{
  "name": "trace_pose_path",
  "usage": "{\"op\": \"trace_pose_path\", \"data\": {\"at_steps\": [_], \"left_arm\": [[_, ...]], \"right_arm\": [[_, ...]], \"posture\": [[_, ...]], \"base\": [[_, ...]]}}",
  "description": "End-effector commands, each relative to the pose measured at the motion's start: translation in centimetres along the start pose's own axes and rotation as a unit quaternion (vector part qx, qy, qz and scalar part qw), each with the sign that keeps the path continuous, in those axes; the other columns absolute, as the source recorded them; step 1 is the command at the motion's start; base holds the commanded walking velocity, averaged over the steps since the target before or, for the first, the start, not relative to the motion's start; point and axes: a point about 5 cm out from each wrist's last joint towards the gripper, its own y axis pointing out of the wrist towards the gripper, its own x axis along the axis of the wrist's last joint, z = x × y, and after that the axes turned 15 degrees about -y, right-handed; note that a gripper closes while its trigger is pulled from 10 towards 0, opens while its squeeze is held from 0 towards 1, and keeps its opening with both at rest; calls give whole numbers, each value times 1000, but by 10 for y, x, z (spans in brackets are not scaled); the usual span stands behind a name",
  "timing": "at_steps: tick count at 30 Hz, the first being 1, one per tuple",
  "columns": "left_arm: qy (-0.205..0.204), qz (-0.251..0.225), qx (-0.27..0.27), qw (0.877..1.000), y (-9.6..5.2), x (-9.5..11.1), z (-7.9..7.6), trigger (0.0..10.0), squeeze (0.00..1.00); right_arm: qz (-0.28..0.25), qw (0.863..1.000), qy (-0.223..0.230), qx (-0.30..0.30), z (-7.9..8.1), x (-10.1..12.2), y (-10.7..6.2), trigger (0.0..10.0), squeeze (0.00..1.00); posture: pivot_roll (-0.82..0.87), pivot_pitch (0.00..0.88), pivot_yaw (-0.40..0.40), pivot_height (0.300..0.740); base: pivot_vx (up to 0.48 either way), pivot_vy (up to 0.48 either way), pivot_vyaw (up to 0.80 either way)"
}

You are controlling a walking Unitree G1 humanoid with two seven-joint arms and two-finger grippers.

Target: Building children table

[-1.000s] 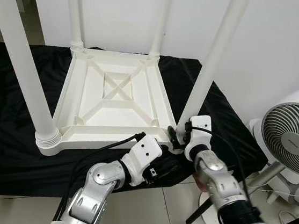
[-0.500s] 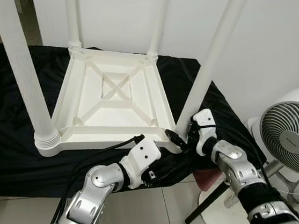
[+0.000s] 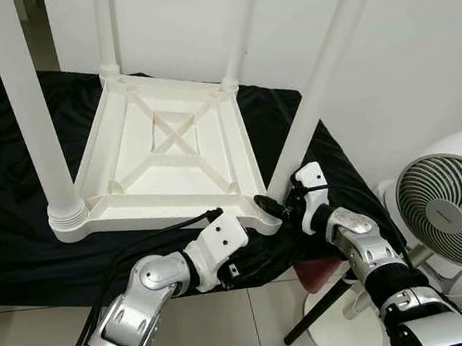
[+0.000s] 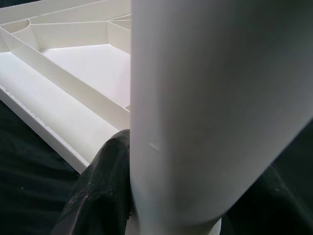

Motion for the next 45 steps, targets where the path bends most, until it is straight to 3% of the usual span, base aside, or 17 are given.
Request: {"op": "trace_pose_path", "data": {"at_steps": [1, 2, 9, 11, 14, 16, 20, 23, 26, 27, 29, 37, 38, 39, 40, 45], "left_arm": [[-4, 1, -8, 1000, 2, 0, -5, 10000, 0], [-4, 1, -7, 1000, 2, -1, -5, 10000, 0], [-5, 0, -9, 1000, 3, -1, -5, 10000, 0], [-5, 1, -11, 1000, 4, -1, -5, 10000, 0], [-5, 1, -11, 1000, 4, -1, -5, 10000, 0], [-4, 2, -12, 1000, 3, -1, -4, 10000, 0], [-4, 4, -12, 1000, 3, -1, -4, 10000, 0], [-3, 5, -14, 1000, 3, -1, -4, 10000, 0], [-1, 6, -19, 1000, 5, -1, -3, 10000, 0], [-1, 6, -19, 1000, 5, -1, -3, 10000, 0], [1, 6, -21, 1000, 6, 0, -3, 10000, 0], [0, 4, -22, 1000, 7, 0, -3, 10000, 0], [0, 4, -24, 1000, 7, 1, -3, 10000, 0], [0, 4, -24, 1000, 7, 1, -3, 10000, 0], [0, 3, -25, 1000, 7, 1, -3, 10000, 0], [-1, 3, -23, 1000, 7, 1, -3, 10000, 0]], "right_arm": [[21, 999, -16, 20, 3, -8, -3, 0, 0], [21, 1000, -8, 16, 3, -9, -4, 10000, 0], [26, 999, 28, -21, -1, -11, -4, 10000, 0], [52, 995, 40, -77, 0, -15, -3, 10000, 0], [57, 993, 49, -90, 2, -16, -3, 10000, 0], [81, 981, 82, -156, 3, -19, -5, 10000, 0], [89, 976, 85, -182, 4, -20, -6, 10000, 0], [98, 963, 90, -233, 9, -19, -10, 10000, 0], [115, 935, 104, -320, 21, -16, -17, 10000, 0], [115, 935, 104, -320, 21, -16, -17, 10000, 0], [125, 919, 112, -358, 32, -13, -17, 10000, 0], [120, 918, 129, -355, 34, -10, -17, 10000, 0], [113, 918, 131, -356, 31, -8, -18, 10000, 537], [113, 918, 131, -356, 31, -8, -18, 10000, 537], [103, 920, 128, -356, 27, -5, -20, 10000, 1000], [88, 924, 123, -351, 18, -3, -24, 10000, 1000]], "posture": [[156, 0, -225, 740], [156, 0, -226, 740], [146, 0, -222, 740], [142, 0, -221, 740], [140, 0, -220, 740], [139, 0, -217, 740], [136, 0, -214, 740], [125, 0, -207, 740], [121, 0, -203, 740], [121, 0, -203, 740], [122, 0, -207, 740], [115, 0, -202, 740], [115, 0, -202, 740], [115, 0, -202, 740], [119, 0, -205, 740], [126, 0, -212, 740]], "base": [[0, 0, 0], [0, 0, 0], [0, 0, 0], [0, 0, 0], [0, 0, 0], [0, 0, 0], [0, 0, 0], [0, 0, 0], [0, 0, 0], [0, 0, 0], [0, 0, 0], [0, 0, 0], [0, 0, 0], [0, 0, 0], [0, 0, 0], [0, 0, 0]]}}
